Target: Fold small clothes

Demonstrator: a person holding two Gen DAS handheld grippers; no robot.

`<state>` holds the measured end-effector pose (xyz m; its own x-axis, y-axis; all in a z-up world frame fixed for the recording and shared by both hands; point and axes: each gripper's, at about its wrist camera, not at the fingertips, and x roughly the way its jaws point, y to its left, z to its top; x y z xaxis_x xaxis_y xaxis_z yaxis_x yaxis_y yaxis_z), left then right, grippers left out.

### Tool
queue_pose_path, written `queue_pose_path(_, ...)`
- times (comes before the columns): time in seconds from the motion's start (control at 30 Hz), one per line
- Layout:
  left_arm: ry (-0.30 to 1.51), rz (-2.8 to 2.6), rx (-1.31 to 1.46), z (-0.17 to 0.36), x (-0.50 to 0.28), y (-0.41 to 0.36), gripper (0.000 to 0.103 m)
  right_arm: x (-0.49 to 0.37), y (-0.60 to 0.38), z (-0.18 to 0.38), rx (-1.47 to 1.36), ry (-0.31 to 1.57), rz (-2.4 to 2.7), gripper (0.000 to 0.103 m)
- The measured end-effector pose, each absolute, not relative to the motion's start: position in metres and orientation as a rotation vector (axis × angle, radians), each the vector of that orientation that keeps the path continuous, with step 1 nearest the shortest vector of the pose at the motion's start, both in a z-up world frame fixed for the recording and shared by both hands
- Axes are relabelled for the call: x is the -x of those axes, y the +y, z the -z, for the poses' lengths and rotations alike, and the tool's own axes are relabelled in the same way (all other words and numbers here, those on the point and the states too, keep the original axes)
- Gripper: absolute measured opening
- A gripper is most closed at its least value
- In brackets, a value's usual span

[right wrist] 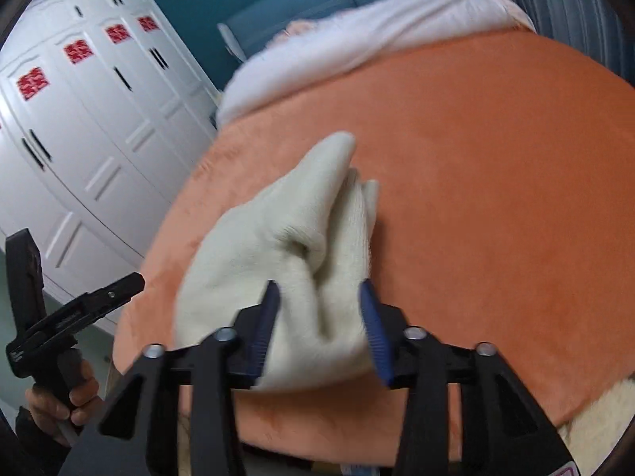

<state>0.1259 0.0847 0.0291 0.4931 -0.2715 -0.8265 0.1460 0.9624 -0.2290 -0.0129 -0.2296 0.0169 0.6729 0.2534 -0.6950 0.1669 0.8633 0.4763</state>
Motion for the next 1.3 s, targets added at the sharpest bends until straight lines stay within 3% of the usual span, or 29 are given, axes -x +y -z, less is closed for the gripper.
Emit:
queue_pose_path(0.17,1.03,0.266,0.226,-0.017,-0.104,0.095,0.065,0.033,-0.218,-0.02,-0.446,0.849,-0.071,0.019)
queue_pose_path(0.23,1.036,0.275,0.234,-0.017,-0.105,0.086,0.075,0.025,-0.214,-0.028,-0.373,0.83,-0.045,0.019)
queue_pose_path(0.3,1.068,0.259,0.215,-0.01,-0.107,0.076,0.086,0.006,-0.218,-0.026,-0.331,0.843,0.0,0.024)
queue_pose_path(0.37,1.09,0.275,0.203,0.0,-0.093,0.072,0.086,-0.007,-0.226,-0.008,-0.355,0.901,0.031,0.049)
queue_pose_path(0.5,1.156,0.314,0.071,0.031,-0.079,0.068,0.085,-0.02,-0.235,0.033,-0.413,1.029,0.027,0.055)
queue_pose_path(0.53,1.177,0.32,0.037,0.04,-0.076,0.068,0.08,-0.019,-0.236,0.044,-0.432,1.054,0.022,0.056)
queue_pose_path(0.57,1.188,0.313,0.016,0.047,-0.074,0.069,0.073,-0.018,-0.238,0.051,-0.457,1.059,0.015,0.055)
queue_pose_path(0.63,1.204,0.267,0.015,0.057,-0.08,0.079,0.049,-0.015,-0.241,0.057,-0.514,1.048,0.007,0.047)
queue_pose_path(0.7,1.205,0.24,0.102,0.057,-0.096,0.095,0.047,-0.011,-0.244,0.055,-0.578,1.03,-0.023,0.024)
queue_pose_path(0.73,1.203,0.224,0.116,0.054,-0.102,0.1,0.046,-0.009,-0.244,0.051,-0.596,1.024,-0.033,0.018)
queue_pose_path(0.83,1.157,0.159,0.049,0.047,-0.111,0.11,0.047,-0.005,-0.23,0.045,-0.595,1.027,-0.063,0.015)
queue_pose_path(0.97,1.203,0.164,0.086,0.055,-0.105,0.118,0.049,0.0,-0.209,0.062,-0.469,1.043,-0.02,0.022)
queue_pose_path(1.1,1.135,0.167,0.03,0.036,-0.081,0.114,0.05,0.017,-0.212,0.029,-0.476,0.984,0.014,0.025)
queue_pose_path(1.2,1.157,0.168,0.023,0.045,-0.082,0.111,0.051,0.024,-0.212,0.029,-0.454,1.022,0.011,0.061)
queue_pose_path(1.23,1.167,0.162,0.012,0.05,-0.085,0.108,0.051,0.021,-0.211,0.038,-0.464,1.058,0.004,0.063)
queue_pose_path(1.3,1.18,0.156,-0.008,0.055,-0.094,0.103,0.051,0.016,-0.212,0.062,-0.498,1.105,-0.002,0.056)
